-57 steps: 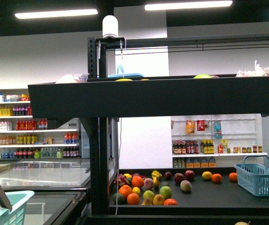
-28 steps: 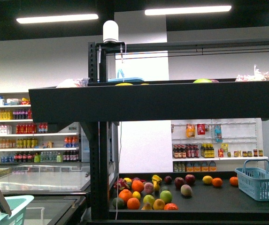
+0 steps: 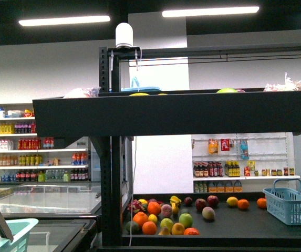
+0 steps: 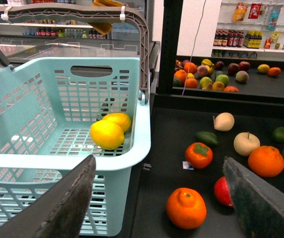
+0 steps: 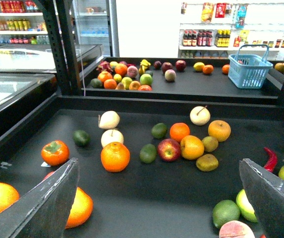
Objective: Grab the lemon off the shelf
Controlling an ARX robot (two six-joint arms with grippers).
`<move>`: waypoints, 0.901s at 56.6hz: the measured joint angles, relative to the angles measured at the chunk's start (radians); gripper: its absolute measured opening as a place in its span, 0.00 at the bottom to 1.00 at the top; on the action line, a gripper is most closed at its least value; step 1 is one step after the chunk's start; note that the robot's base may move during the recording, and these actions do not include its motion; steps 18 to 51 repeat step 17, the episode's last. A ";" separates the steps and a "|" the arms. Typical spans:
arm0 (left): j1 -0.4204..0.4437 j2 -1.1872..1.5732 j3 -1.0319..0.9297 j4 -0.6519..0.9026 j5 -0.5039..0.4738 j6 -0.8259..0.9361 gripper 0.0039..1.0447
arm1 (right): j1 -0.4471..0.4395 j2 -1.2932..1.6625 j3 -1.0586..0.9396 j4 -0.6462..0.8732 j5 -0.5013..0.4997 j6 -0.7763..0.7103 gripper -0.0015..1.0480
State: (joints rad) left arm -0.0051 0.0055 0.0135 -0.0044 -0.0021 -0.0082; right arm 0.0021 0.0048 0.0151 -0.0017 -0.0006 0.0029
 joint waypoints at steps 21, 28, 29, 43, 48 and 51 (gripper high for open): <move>0.000 0.000 0.000 0.000 0.000 0.002 0.93 | 0.000 0.000 0.000 0.000 0.000 0.000 0.93; 0.000 0.000 0.000 0.000 0.000 0.002 0.93 | 0.000 0.000 0.000 0.000 0.000 0.000 0.93; 0.000 0.000 0.000 0.000 0.000 0.002 0.93 | 0.000 0.000 0.000 0.000 0.000 0.000 0.93; 0.000 0.000 0.000 0.000 0.000 0.002 0.93 | 0.000 0.000 0.000 0.000 0.000 0.000 0.93; 0.000 0.000 0.000 0.000 0.000 0.002 0.93 | 0.000 0.000 0.000 0.000 0.000 0.000 0.93; 0.000 0.000 0.000 0.000 0.000 0.002 0.93 | 0.000 0.000 0.000 0.000 0.000 0.000 0.93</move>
